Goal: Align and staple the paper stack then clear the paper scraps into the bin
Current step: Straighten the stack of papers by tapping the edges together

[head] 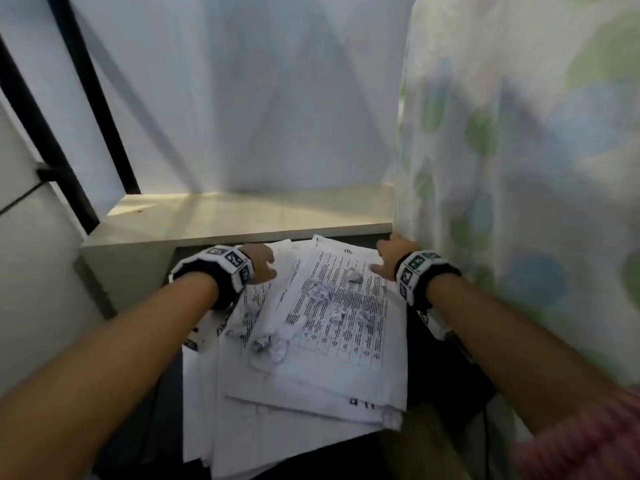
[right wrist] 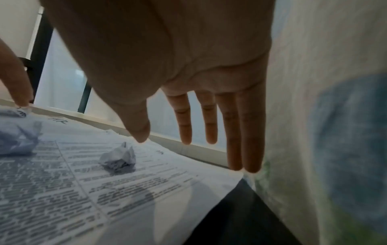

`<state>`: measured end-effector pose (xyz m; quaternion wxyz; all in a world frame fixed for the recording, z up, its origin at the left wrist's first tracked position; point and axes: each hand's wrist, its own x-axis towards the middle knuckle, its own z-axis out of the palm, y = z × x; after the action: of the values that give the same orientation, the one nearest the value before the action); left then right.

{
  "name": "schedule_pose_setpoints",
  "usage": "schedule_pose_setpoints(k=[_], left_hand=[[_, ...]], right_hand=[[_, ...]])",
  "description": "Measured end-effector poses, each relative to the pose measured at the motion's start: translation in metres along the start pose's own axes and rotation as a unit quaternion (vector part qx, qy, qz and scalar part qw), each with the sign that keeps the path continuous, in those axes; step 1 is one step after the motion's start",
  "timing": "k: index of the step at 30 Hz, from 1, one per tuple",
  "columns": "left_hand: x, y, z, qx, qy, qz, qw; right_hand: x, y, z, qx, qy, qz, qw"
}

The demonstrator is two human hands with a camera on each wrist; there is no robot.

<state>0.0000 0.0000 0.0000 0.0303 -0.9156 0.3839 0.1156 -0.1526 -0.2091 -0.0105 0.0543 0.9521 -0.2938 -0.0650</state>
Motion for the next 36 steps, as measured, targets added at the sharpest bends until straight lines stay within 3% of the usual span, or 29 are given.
schedule_pose_setpoints(k=[5,8,12,17,22,28,33,36], left_hand=[[0.003,0.011,0.025,-0.041,-0.055,-0.021,0.997],[0.005,0.019,0.023,-0.09,-0.044,-0.02,0.995],[0.013,0.027,0.023,-0.151,-0.06,-0.016,0.987],[0.012,0.035,0.024,-0.197,-0.052,0.036,0.978],[0.007,0.026,0.016,-0.226,0.023,0.052,0.973],[-0.017,0.007,-0.022,-0.326,0.171,0.078,0.927],[-0.041,-0.002,-0.059,-0.363,0.282,0.124,0.879],[-0.06,-0.003,-0.081,-0.408,0.319,0.149,0.842]], right_hand=[[0.007,-0.009,0.013,0.038,-0.074,0.049,0.995],[0.018,-0.013,0.011,0.05,-0.085,0.056,0.994],[0.023,-0.02,0.013,0.095,-0.12,0.024,0.988],[0.02,-0.025,0.015,0.141,-0.093,-0.01,0.986],[0.012,-0.011,0.001,0.171,-0.062,0.028,0.983],[0.0,0.011,-0.015,0.27,0.018,0.075,0.96],[-0.019,0.007,-0.055,0.43,0.038,0.042,0.901],[-0.026,0.0,-0.086,0.504,0.119,0.005,0.855]])
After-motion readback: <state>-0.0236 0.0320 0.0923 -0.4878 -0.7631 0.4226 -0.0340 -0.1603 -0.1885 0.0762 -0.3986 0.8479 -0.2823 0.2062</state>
